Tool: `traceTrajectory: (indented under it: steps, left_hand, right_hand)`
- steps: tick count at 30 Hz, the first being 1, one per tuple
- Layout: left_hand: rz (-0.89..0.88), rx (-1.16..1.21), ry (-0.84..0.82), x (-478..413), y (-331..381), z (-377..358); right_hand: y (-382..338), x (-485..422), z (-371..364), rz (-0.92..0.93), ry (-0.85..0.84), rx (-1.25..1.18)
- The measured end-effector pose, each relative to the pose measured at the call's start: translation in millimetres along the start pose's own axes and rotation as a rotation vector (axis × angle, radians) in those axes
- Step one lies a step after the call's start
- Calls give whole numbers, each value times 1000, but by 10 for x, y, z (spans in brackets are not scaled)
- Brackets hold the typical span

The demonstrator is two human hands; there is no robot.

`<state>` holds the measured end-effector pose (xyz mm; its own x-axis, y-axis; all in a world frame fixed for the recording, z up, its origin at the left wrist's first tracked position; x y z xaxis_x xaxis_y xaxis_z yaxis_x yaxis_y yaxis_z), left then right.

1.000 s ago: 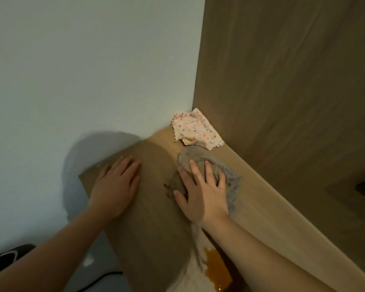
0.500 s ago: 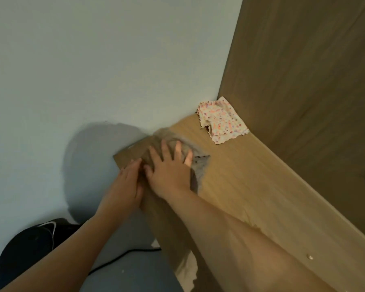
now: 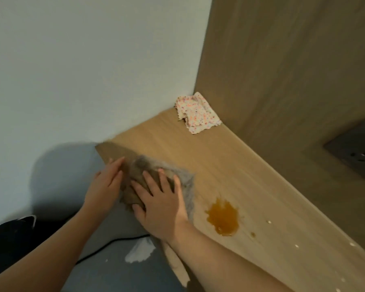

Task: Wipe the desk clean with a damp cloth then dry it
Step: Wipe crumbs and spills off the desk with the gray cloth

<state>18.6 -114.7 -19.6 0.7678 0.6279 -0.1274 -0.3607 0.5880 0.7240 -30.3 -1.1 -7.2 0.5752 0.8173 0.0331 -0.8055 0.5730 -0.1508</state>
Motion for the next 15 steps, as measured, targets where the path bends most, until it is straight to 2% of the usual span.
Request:
traceTrajectory:
  steps: [2,3,7,9,10,12,15]
  left_hand:
    - [-37,-290,-105,22,105,-144]
    - [-60,-382,-157,46,204,-224]
    - [-262,-549,-342,247,640,-670]
    - [-315,-581,-384,360,723,-822]
    - [-323,-572,-382,383,724,-851]
    - [-365,-572,-380,395,728,-841]
    - [-449,-644,-403,440,725,-822]
  right_hand:
    - [246,31,-12,18,-99,27]
    - [477,40,-10,-36,-131,26]
    - [1516,182,68,-440,-132,7]
    - [1585,325,61,-576,-164,-43]
    - [1454,389,28,-564,-153,-24]
    - [1032,548,72,-393,-37,9]
    - [904,805,41,-162,-90,108]
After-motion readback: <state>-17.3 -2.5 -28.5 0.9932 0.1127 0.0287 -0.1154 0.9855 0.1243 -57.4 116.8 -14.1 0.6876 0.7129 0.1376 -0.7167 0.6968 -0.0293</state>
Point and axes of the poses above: each hand's wrist, its own x-axis away from the middle knuckle, its own z-axis out of the back of the hand, y = z × x, the point moved 10 cm from there along -x, towards the middle knuckle, and after that the axes turned 15 degrees about -z, right-handed, at the moved point
